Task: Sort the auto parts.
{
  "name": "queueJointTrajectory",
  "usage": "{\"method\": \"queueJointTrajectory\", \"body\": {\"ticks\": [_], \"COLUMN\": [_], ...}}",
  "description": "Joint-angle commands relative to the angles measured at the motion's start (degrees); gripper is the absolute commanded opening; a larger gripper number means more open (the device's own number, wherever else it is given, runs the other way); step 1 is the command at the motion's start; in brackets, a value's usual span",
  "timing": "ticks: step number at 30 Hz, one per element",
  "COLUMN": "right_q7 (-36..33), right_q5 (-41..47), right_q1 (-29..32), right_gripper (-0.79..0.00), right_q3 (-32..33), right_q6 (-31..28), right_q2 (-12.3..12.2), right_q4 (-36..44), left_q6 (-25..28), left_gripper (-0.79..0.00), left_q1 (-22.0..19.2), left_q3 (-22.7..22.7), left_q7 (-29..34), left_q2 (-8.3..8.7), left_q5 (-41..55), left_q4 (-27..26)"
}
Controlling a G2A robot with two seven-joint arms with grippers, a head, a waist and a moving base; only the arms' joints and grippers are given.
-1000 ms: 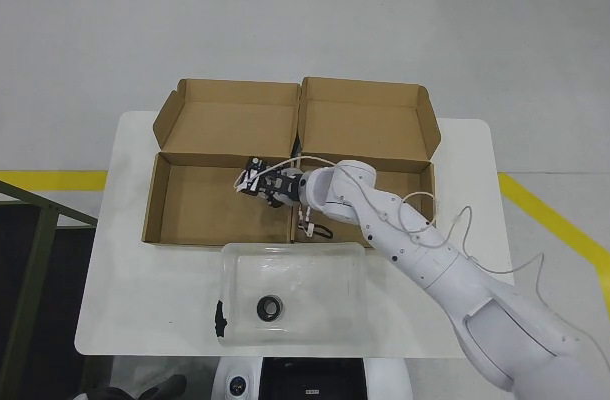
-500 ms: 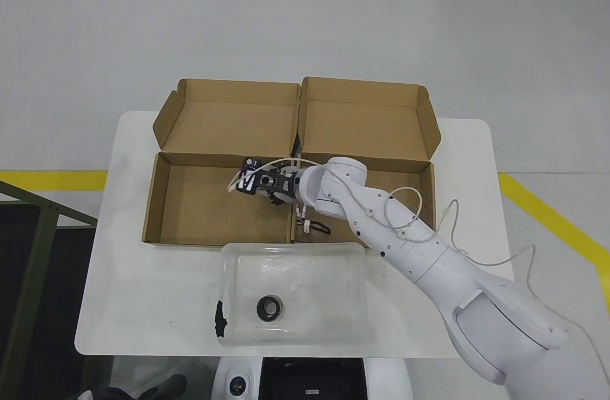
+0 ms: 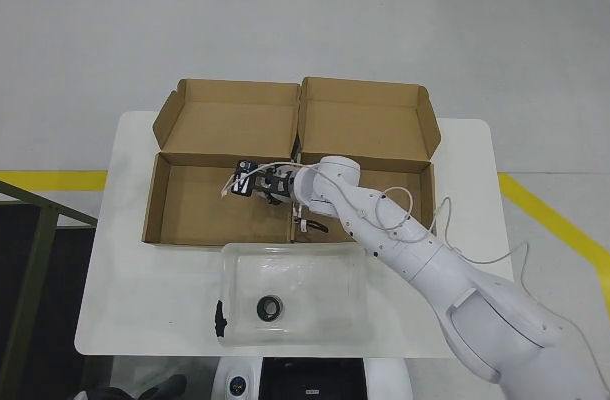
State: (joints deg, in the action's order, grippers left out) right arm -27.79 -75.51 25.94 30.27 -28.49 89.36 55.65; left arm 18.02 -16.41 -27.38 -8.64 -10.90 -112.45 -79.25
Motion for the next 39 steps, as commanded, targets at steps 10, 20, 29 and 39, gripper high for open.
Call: {"method": "queueJointTrajectory", "body": {"ticks": [10,20,29,39], "right_q7": [2.8,2.0,0.2,-0.5], "right_q5": [0.7,-0.9,-3.1,-5.4], "right_q1": [2.8,11.8,22.8,32.9], "right_gripper": [-0.434,-0.413,-0.403,-0.394], "right_q3": [4.5,10.8,15.8,18.4], "right_q6": [-2.0,-7.2,-11.7,-16.3], "right_q2": [-1.1,-4.7,-8.0,-10.5], "right_q4": [7.2,21.6,37.0,48.6], "left_q6": [0.0,0.0,0.0,0.0], "left_gripper": [0.0,0.0,0.0,0.0], "left_q1": [0.0,0.0,0.0,0.0], "left_q3": [0.0,0.0,0.0,0.0], "left_q7": [0.0,0.0,0.0,0.0], "left_q2": [0.0,0.0,0.0,0.0], "left_q5": [0.0,0.0,0.0,0.0], "left_q4": [0.0,0.0,0.0,0.0]}}
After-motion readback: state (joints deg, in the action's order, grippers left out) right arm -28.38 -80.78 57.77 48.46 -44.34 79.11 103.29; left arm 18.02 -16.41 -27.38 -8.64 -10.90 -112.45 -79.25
